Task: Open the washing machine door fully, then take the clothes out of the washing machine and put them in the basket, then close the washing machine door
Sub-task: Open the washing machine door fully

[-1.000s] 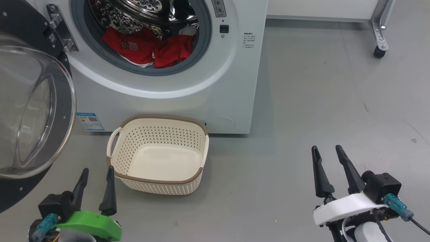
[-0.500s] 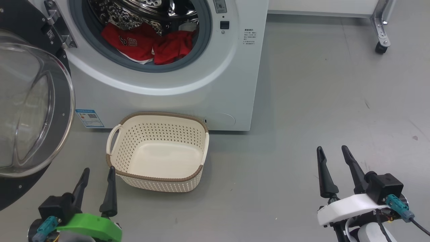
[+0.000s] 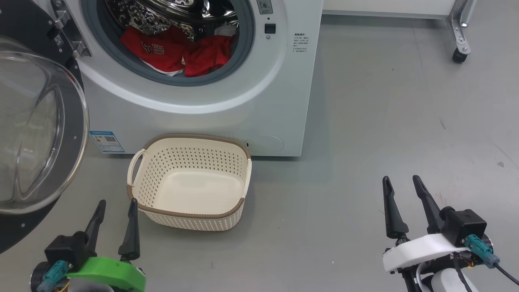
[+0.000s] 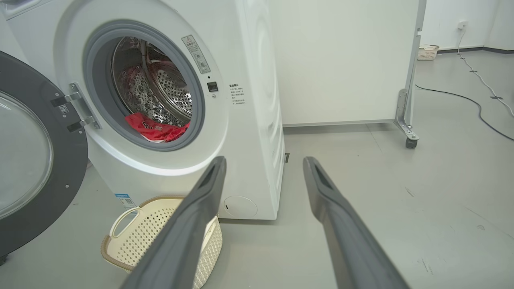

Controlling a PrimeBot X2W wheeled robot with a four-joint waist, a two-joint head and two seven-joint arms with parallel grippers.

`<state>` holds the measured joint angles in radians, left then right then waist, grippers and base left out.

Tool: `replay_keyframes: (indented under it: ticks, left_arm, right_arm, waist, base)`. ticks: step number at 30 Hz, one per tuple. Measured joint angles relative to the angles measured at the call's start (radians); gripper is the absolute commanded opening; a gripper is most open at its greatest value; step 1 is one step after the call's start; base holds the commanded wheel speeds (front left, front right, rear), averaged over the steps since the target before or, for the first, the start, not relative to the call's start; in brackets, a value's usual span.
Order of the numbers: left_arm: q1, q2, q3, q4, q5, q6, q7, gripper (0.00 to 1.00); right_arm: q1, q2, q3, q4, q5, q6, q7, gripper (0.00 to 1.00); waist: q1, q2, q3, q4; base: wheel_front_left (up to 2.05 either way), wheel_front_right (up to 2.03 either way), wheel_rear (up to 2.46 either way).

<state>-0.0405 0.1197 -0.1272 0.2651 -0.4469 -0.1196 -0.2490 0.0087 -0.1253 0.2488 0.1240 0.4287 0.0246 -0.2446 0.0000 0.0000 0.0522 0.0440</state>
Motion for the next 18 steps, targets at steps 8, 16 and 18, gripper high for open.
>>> replay_keyframes:
  ticks: [8,16,18]
  left_arm:
    - [0.003,0.0,-0.002,-0.004,0.009,0.0,0.0,1.0]
    - [0.004,0.0,-0.001,-0.013,0.009,0.0,0.0,1.0]
    - [0.004,0.0,-0.001,-0.014,0.009,0.0,0.0,1.0]
  right_arm:
    - [0.0,0.006,-0.001,0.0,0.0,0.0,0.0,1.0]
    - [0.0,0.006,-0.002,0.0,0.0,0.0,-0.002,1.0]
    - [0.0,0.006,-0.003,0.0,0.0,0.0,-0.002,1.0]
  waist:
    - [0.0,0.0,0.004,-0.001]
    - [0.0,0.0,0.004,0.0]
    - [0.0,0.0,0.004,0.0]
  base:
    - [0.0,0.0,0.0]
    - [0.0,0.0,0.0]
    - [0.0,0.0,0.0]
